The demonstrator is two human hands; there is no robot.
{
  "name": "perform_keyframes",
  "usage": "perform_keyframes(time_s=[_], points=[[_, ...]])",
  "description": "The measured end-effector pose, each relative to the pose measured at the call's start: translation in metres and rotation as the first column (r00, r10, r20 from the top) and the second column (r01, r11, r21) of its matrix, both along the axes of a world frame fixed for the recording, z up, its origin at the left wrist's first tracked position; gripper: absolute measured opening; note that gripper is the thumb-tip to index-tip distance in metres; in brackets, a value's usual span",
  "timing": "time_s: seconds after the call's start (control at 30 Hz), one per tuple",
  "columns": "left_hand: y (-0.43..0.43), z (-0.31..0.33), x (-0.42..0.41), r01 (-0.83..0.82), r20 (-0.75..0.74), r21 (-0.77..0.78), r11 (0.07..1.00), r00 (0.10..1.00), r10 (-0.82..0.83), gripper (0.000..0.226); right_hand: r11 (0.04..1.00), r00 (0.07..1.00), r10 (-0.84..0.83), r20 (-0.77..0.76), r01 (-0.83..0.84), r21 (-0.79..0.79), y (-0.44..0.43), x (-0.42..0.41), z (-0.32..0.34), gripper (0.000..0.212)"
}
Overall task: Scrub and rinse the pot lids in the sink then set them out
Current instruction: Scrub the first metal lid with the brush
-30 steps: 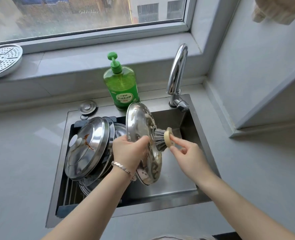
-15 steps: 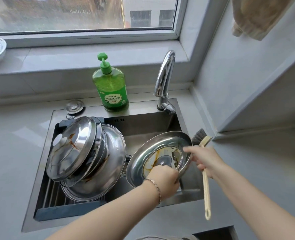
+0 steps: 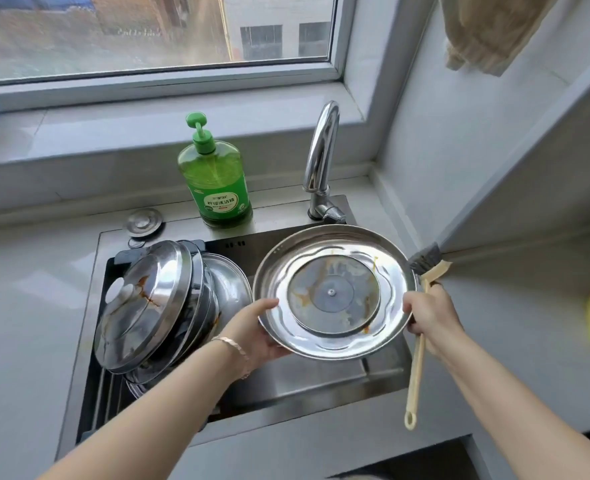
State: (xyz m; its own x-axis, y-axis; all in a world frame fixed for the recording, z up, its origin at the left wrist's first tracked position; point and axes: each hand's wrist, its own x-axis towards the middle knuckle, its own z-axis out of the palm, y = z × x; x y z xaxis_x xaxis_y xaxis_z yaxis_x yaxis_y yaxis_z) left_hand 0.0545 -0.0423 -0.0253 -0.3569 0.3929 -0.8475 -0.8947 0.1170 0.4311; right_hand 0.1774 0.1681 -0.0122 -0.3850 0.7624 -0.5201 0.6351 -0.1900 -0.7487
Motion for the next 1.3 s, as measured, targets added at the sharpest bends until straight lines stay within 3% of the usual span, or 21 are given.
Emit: perform_keyframes(time_s=[0.07, 0.17, 0.23, 0.3, 0.37, 0.47, 0.53, 0.67, 0.73, 0.77, 0.8, 0.87, 0.97, 1.0, 1.1, 1.13, 1.23, 1.3], points=[[-0.012, 0.007, -0.004, 0.068, 0.013, 0.105, 0.992, 0.997, -0.07, 0.026, 0.997, 0.999, 0.017, -0.041, -0.02, -0.069, -0.008, 0.0, 0.002, 0.022], [-0.027, 0.009, -0.009, 0.118, -0.015, 0.18, 0.976, 0.993, -0.117, 0.062, 0.997, 0.997, 0.066, -0.039, -0.067, -0.047, -0.021, -0.005, 0.0, 0.018], [-0.032, 0.005, -0.008, 0.122, -0.113, 0.163, 0.979, 0.988, -0.104, 0.073, 0.974, 0.984, 0.158, 0.081, -0.169, 0.148, -0.027, -0.008, -0.003, 0.018], [-0.036, 0.001, -0.008, 0.124, -0.26, 0.097, 0.988, 0.961, -0.095, 0.07, 0.878, 0.944, 0.269, 0.189, -0.321, 0.355, -0.031, -0.009, -0.009, 0.035], [-0.036, 0.003, -0.007, 0.117, -0.378, 0.021, 0.993, 0.921, -0.1, 0.067, 0.772, 0.896, 0.4, 0.191, -0.442, 0.457, -0.037, -0.011, -0.013, 0.045], [-0.032, 0.008, 0.001, 0.069, -0.5, -0.043, 0.997, 0.862, -0.081, 0.065, 0.619, 0.765, 0.597, 0.241, -0.63, 0.468, -0.047, -0.017, -0.017, 0.045], [-0.024, 0.011, 0.009, 0.022, -0.563, -0.069, 0.997, 0.825, -0.058, 0.067, 0.576, 0.695, 0.666, 0.271, -0.71, 0.405, -0.053, -0.02, -0.018, 0.044], [0.001, 0.009, 0.024, -0.078, -0.557, -0.075, 0.994, 0.83, 0.023, 0.068, 0.384, 0.421, 0.903, 0.08, -0.878, 0.285, -0.071, -0.014, -0.014, 0.046], [0.008, 0.006, 0.029, -0.11, -0.562, -0.096, 0.989, 0.827, 0.038, 0.07, 0.479, 0.489, 0.872, -0.018, -0.845, 0.237, -0.041, -0.027, -0.019, 0.043], [0.011, 0.006, 0.031, -0.105, -0.581, -0.114, 0.988, 0.814, 0.019, 0.072, 0.578, 0.592, 0.806, -0.005, -0.785, 0.225, -0.019, -0.037, -0.026, 0.041], [0.015, 0.007, 0.034, -0.092, -0.605, -0.121, 0.988, 0.796, 0.0, 0.075, 0.618, 0.648, 0.759, 0.066, -0.748, 0.243, -0.001, -0.045, -0.031, 0.038], [0.022, 0.01, 0.037, -0.096, -0.642, -0.118, 0.988, 0.767, -0.003, 0.079, 0.551, 0.591, 0.798, 0.119, -0.795, 0.253, 0.005, -0.041, -0.033, 0.038], [0.028, 0.012, 0.036, -0.16, -0.651, -0.121, 0.98, 0.758, 0.043, 0.075, 0.374, 0.371, 0.927, -0.056, -0.905, 0.2, -0.02, -0.021, -0.022, 0.043], [0.028, 0.012, 0.036, -0.158, -0.646, -0.128, 0.979, 0.762, 0.038, 0.075, 0.368, 0.366, 0.929, -0.046, -0.907, 0.204, -0.015, -0.024, -0.022, 0.043], [0.028, 0.016, 0.035, -0.101, -0.627, -0.157, 0.982, 0.778, -0.02, 0.073, 0.531, 0.56, 0.82, 0.115, -0.821, 0.21, 0.018, -0.052, -0.029, 0.038], [0.029, 0.015, 0.033, -0.102, -0.613, -0.167, 0.981, 0.79, -0.022, 0.075, 0.536, 0.561, 0.818, 0.125, -0.823, 0.186, 0.016, -0.055, -0.028, 0.038], [0.031, 0.012, 0.027, -0.14, -0.57, -0.184, 0.973, 0.822, 0.01, 0.067, 0.397, 0.4, 0.917, -0.005, -0.909, 0.123, -0.024, -0.044, -0.018, 0.037], [0.027, 0.009, 0.023, -0.143, -0.53, -0.196, 0.97, 0.848, 0.018, 0.066, 0.402, 0.404, 0.915, -0.021, -0.904, 0.143, -0.031, -0.045, -0.019, 0.037]])
